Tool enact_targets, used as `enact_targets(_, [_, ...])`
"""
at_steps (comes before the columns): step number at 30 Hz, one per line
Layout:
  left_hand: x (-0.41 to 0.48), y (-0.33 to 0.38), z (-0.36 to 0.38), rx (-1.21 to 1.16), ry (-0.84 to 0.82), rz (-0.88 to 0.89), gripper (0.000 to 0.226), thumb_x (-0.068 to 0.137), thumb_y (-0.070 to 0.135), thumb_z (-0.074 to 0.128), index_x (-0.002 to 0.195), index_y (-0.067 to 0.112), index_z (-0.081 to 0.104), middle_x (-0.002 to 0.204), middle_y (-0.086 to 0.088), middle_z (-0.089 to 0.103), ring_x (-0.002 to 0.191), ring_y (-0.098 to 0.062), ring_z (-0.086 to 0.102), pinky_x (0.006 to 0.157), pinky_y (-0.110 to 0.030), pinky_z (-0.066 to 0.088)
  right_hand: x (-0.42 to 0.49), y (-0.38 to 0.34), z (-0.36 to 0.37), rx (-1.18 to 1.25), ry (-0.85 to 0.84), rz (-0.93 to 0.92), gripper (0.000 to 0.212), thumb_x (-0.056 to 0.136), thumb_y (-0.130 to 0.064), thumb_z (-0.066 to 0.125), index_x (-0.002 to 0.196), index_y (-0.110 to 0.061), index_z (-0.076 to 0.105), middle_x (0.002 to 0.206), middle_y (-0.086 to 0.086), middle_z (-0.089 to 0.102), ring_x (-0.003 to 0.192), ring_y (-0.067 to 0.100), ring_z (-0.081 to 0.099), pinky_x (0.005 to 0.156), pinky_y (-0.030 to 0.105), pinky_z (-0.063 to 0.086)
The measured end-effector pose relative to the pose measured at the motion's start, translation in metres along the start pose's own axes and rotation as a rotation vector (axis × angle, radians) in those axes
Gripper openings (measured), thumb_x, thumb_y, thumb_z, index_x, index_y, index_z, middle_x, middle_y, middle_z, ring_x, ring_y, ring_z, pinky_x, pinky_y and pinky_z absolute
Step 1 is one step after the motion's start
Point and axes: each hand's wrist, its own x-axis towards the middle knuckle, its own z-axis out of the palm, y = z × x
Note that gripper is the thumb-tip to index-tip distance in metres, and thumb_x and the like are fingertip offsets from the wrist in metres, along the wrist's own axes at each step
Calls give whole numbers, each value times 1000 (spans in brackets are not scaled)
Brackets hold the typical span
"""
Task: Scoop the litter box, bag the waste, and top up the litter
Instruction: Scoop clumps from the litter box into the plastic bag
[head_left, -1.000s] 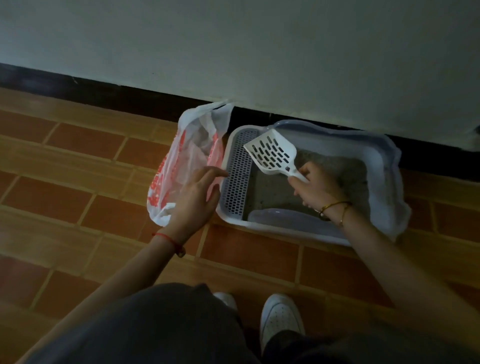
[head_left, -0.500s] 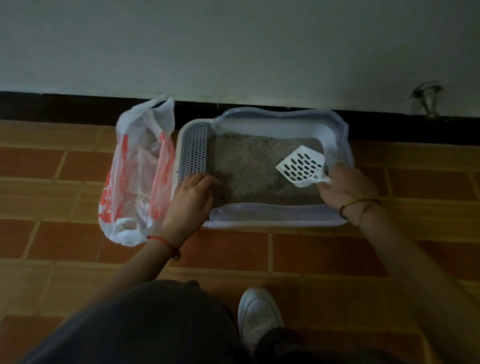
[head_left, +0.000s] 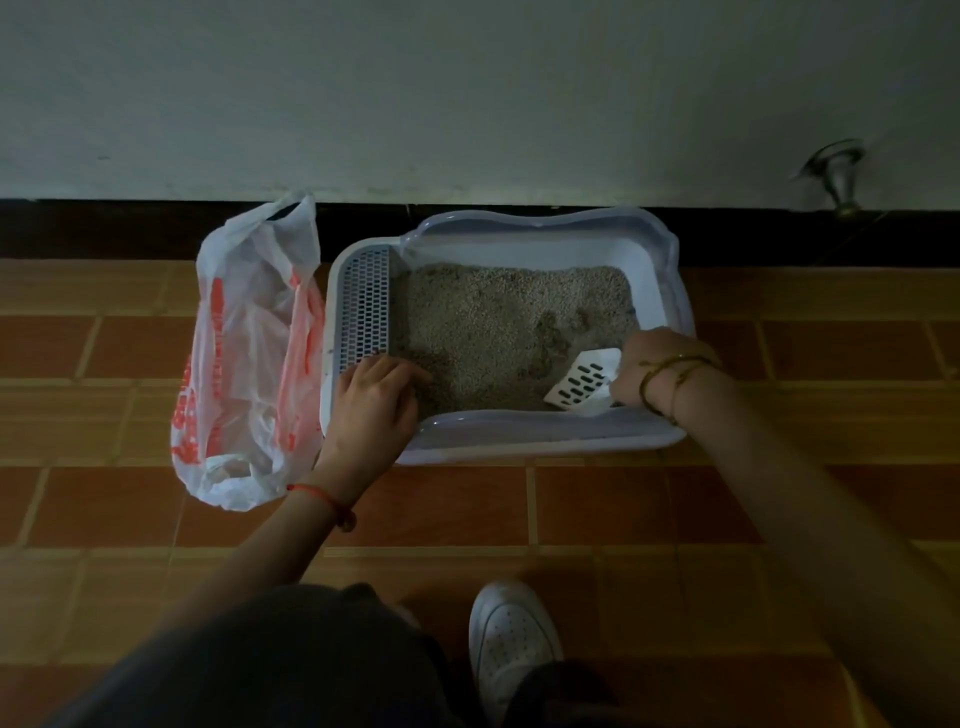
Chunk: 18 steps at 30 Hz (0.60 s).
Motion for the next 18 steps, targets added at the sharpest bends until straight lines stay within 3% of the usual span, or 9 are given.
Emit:
enact_targets(4, [0, -1, 1, -1, 13, 3, 33, 85, 20, 41, 102, 19, 69, 101, 0, 66, 102, -24, 55, 89, -41, 39, 4, -6, 1, 55, 45, 8, 17, 86, -28, 56, 91, -12, 59, 75, 2, 52, 65, 18, 49, 54, 24, 36])
enact_targets(8, [0, -3, 4, -9, 12, -1, 33, 86, 21, 40, 101, 19, 70, 100, 1, 66, 104, -23, 54, 91, -41, 37, 18, -10, 12, 208, 98, -23, 20, 84, -26, 60, 96, -10, 61, 80, 5, 53, 73, 22, 52, 63, 28, 42])
enact_targets(12, [-1, -5, 6, -14, -10, 2, 34, 86, 23, 38, 103, 22, 68, 104, 4, 65, 110, -20, 52, 97, -42, 35, 34, -11, 24, 314, 138, -5, 15, 84, -28, 61, 79, -15, 56, 69, 1, 48, 72, 22, 54, 61, 28, 43])
enact_targets(15, [-1, -5, 7, -15, -6, 0, 35, 86, 24, 38, 102, 23, 69, 103, 5, 66, 111, -20, 51, 97, -42, 34, 42, -12, 26, 415, 149, 15, 23, 84, -34, 61, 81, -11, 62, 70, 2, 55, 72, 23, 60, 60, 28, 47])
enact_targets(18, [-1, -6, 8, -12, 7, 2, 35, 86, 24, 38, 101, 23, 69, 103, 5, 66, 111, -20, 52, 96, -39, 32, 46, -13, 26, 544, 106, 28, 34, 87, -42, 56, 82, -10, 68, 72, 7, 66, 70, 25, 65, 70, 37, 57])
